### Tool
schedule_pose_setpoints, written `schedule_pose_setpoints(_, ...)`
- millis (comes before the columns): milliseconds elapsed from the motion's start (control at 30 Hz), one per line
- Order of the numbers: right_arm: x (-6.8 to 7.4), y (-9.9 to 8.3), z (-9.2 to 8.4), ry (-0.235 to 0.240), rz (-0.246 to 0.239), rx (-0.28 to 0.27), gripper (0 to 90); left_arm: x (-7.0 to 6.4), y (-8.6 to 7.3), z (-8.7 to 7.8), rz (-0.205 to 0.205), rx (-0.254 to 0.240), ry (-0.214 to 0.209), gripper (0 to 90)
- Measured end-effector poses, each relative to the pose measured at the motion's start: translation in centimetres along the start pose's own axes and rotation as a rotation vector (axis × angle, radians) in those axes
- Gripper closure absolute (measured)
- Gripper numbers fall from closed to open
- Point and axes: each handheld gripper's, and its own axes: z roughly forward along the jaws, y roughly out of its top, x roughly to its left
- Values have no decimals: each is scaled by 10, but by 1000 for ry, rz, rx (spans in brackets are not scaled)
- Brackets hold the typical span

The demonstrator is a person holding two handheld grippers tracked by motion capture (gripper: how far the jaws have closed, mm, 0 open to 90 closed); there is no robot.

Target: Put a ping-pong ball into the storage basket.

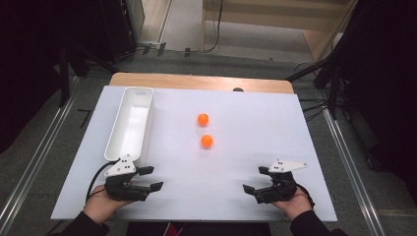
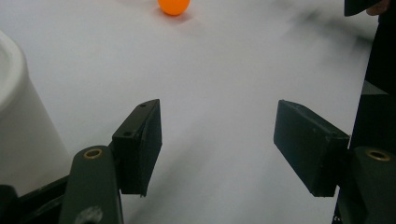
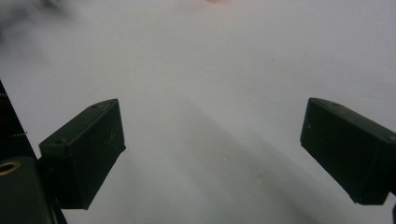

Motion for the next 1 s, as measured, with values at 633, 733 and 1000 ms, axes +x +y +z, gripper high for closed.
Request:
schedule_pose_setpoints(633,0,0,0,0,1,0,51,0,0,1,-11,6,3,330)
schedule_pose_setpoints(733,0,0,0,-1,-1,0,51,0,0,1,-12,8,8,330)
schedule_pose_setpoints(1000,0,-1,1,4,-3,2,51,-1,2,2,-5,28,23,317)
